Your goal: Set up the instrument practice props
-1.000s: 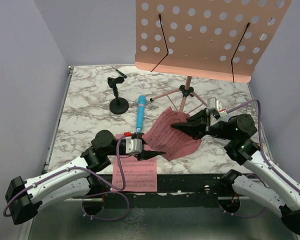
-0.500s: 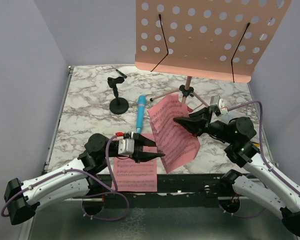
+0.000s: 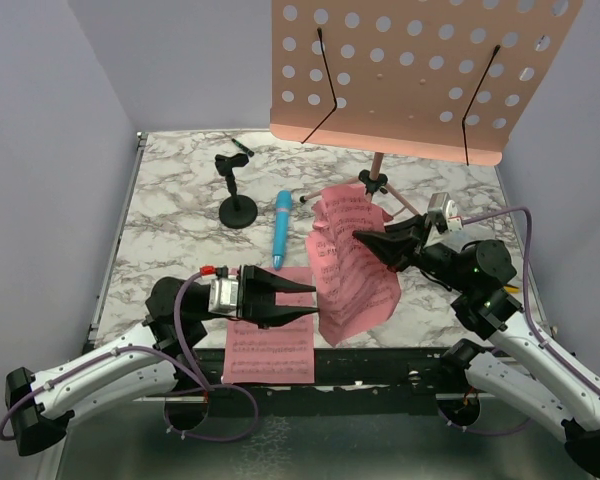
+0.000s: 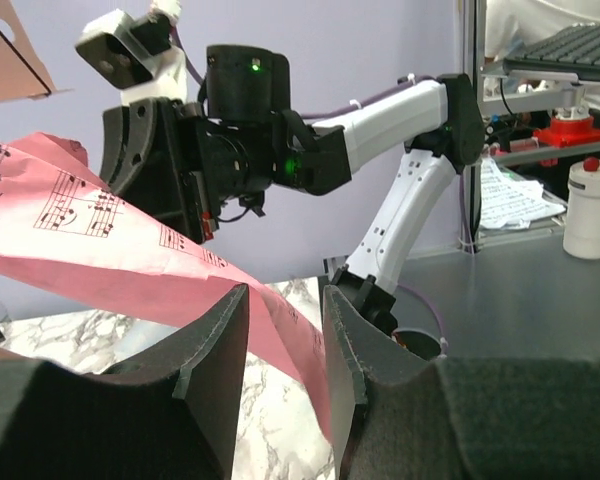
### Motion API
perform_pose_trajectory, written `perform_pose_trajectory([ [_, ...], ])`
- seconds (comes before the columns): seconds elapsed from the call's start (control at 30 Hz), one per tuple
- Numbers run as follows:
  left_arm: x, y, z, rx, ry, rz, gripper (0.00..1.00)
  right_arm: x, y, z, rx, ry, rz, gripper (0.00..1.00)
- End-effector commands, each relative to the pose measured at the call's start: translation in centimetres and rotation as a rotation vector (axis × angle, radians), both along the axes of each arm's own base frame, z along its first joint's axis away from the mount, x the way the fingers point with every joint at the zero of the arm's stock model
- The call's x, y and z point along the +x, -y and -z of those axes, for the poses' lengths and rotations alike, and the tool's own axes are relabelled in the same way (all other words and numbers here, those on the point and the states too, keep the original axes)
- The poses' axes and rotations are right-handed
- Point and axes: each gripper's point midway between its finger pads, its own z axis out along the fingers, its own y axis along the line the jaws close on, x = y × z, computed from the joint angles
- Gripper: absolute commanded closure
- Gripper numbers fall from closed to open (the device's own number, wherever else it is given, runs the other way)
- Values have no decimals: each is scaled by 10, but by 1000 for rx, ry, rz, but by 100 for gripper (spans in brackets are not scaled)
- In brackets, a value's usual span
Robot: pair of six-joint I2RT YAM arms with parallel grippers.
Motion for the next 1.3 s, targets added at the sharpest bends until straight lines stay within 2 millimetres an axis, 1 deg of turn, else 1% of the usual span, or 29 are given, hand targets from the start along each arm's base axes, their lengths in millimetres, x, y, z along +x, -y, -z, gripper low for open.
perform_pose_trajectory([
  [0.0,3,-11,-18,-78,-29,-43,64,3,3,6,1,-10,26,99],
  [0.2,15,-21,-20,-129,-82,-123,65,-1,2,5,4,1,9,99],
  [0.37,35,-16,-17,-144,-201,-188,66,-5,0,5,-1,14,-15,99],
  [0.5,56,-10,-8,-138,-299,-257,68,-7,-1,6,-4,20,-26,99],
  [0.53,58,-10,-5,-133,-300,-269,66,-9,-1,4,-2,28,-33,100],
  [0.6,66,-13,1,-128,-313,-320,55,-12,-1,2,-1,40,-46,99],
  [0.67,81,-19,12,-114,-343,-410,38,-18,-2,1,-6,64,-72,99],
  [0.8,101,-28,43,-19,-342,-560,20,-31,-3,-4,-13,106,-131,99],
  [0.9,107,-27,60,48,-324,-598,13,-41,-4,-5,-32,129,-172,99],
  [1.0,107,-21,72,100,-289,-586,8,-48,-5,-6,-60,141,-207,99],
  [1.13,89,-3,82,185,-190,-443,5,-57,-4,-4,-112,157,-248,99],
  [1.27,73,5,85,234,-23,-326,4,-73,-4,-3,-157,184,-321,99],
])
